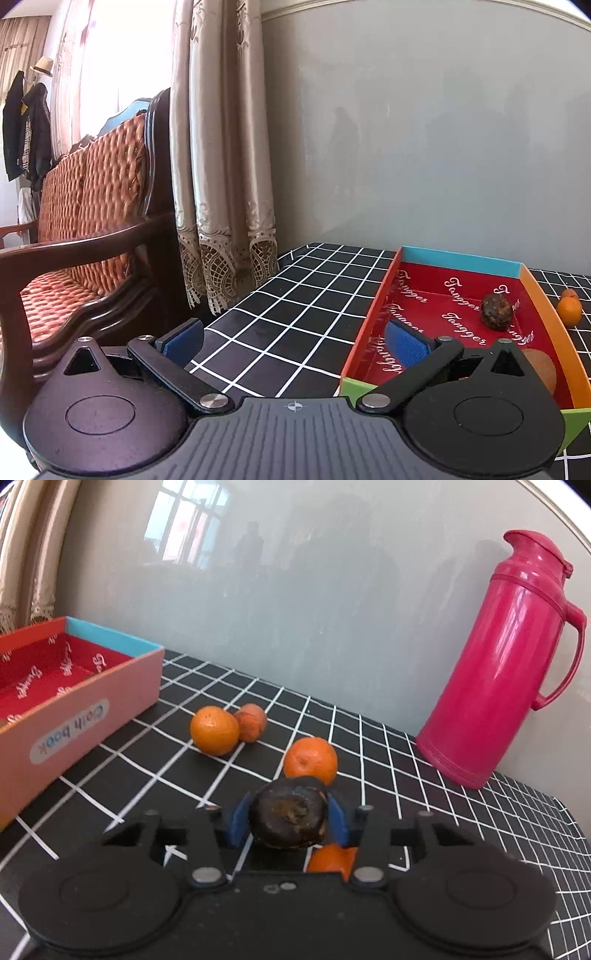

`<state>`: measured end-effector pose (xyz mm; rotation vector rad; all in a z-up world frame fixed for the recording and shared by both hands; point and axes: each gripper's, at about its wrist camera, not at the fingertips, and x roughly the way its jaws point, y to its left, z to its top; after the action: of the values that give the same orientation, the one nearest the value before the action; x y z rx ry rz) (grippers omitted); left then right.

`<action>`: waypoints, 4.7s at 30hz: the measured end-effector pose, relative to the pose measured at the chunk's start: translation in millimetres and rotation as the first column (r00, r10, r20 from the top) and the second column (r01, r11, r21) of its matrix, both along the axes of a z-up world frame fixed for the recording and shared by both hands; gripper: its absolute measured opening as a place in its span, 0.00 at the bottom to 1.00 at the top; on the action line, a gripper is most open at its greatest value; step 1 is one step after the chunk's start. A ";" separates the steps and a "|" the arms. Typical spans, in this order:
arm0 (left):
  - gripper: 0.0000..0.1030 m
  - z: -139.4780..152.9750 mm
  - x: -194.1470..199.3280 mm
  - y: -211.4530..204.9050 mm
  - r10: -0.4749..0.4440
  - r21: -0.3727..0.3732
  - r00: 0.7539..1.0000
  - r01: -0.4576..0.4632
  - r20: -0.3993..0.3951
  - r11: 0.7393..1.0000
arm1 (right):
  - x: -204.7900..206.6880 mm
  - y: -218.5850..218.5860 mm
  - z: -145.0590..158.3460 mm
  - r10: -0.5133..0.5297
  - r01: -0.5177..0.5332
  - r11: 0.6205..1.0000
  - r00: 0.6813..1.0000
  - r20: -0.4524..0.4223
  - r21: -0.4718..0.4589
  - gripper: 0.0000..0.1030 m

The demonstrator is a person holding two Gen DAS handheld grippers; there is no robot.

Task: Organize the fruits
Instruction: 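Carry the dark dried fruit into the box and open the right gripper, then withdraw the right gripper while the left gripper moves toward the tangerines, then lower the left gripper onto a tangerine and close it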

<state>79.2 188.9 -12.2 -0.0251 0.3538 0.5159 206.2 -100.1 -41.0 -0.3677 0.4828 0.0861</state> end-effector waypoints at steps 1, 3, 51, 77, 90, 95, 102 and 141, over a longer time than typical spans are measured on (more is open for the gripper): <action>1.00 0.3 -0.9 0.6 0.000 -0.001 1.000 0.000 -0.001 1.000 | -1.3 0.1 1.1 0.001 -0.001 1.000 1.000 0.001 0.006 0.42; 1.00 1.7 -2.8 1.2 -0.001 -0.001 1.000 0.001 0.003 1.000 | -3.6 0.6 3.5 0.003 -0.003 1.000 1.000 0.002 0.017 0.42; 1.00 2.7 -60.7 65.1 0.084 0.008 0.996 -0.084 -0.005 0.996 | -61.8 123.2 46.5 0.216 -0.233 0.963 0.967 0.132 0.132 0.42; 1.00 7.0 -58.8 51.7 0.057 0.007 0.998 -0.057 0.006 0.998 | -66.1 125.6 44.8 0.247 -0.269 0.951 0.958 0.148 0.154 0.62; 1.00 20.5 -48.0 10.8 -0.022 0.014 0.999 0.022 0.029 1.000 | -70.2 63.0 56.4 0.139 -0.164 0.974 0.977 0.162 0.154 0.63; 1.00 22.5 -43.4 -1.3 -0.040 0.019 0.999 0.040 0.028 0.999 | -72.1 44.7 59.9 0.117 -0.143 0.977 0.979 0.166 0.156 0.63; 1.00 25.3 -36.3 -20.4 -0.073 0.018 0.997 0.073 0.036 0.997 | -75.5 21.3 64.5 0.084 -0.112 0.982 0.981 0.175 0.155 0.63; 1.00 17.9 12.8 -195.2 -0.384 0.057 0.923 0.384 -0.004 0.922 | -88.3 -166.0 57.7 -0.235 0.200 0.952 0.963 0.133 0.233 0.63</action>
<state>92.0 -6.3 5.7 0.0968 0.3264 0.1351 117.9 -266.1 16.7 -0.1024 0.3486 -0.1044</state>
